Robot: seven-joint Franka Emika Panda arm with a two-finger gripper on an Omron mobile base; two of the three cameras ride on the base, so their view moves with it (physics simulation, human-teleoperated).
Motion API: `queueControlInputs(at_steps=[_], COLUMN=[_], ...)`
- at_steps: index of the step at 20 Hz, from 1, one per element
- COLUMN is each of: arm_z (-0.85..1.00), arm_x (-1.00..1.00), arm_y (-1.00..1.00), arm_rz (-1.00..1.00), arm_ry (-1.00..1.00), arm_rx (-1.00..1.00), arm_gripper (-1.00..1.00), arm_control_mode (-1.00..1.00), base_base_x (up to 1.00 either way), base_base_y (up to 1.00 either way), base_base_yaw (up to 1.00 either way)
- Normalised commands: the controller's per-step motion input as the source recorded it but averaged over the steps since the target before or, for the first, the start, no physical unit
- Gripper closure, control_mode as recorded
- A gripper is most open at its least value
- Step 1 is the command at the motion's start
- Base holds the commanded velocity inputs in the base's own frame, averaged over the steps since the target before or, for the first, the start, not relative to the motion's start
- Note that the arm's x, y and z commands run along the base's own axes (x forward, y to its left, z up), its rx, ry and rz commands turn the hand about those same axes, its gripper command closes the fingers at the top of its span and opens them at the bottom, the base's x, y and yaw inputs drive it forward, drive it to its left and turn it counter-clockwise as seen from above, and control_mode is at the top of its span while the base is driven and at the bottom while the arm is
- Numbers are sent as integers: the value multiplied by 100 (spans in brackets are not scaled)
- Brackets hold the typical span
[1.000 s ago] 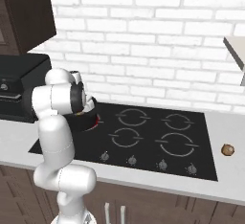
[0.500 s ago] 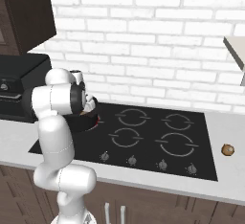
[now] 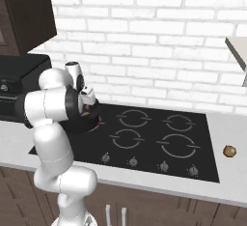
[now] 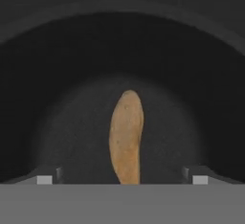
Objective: Put the sweet potato and mushroom in the pot. Retrieve the spatula and lightly stir the vegetables in the pot.
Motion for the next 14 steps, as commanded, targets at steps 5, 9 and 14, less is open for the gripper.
queueControlInputs(at_steps=[5,9,14], arm_z=[90,100,61], arm_x=[0,-9,-28], arm_y=[-2,-11,-42], arm_rz=[0,0,0], arm_ry=[-11,-8,10], arm_rx=[-1,0,0], arm_gripper=[-100,-100,-100], arm_control_mode=[-100,-100,-100], base_base_x=[0,0,0], base_base_y=[0,0,0], base_base_yaw=[0,0,0])
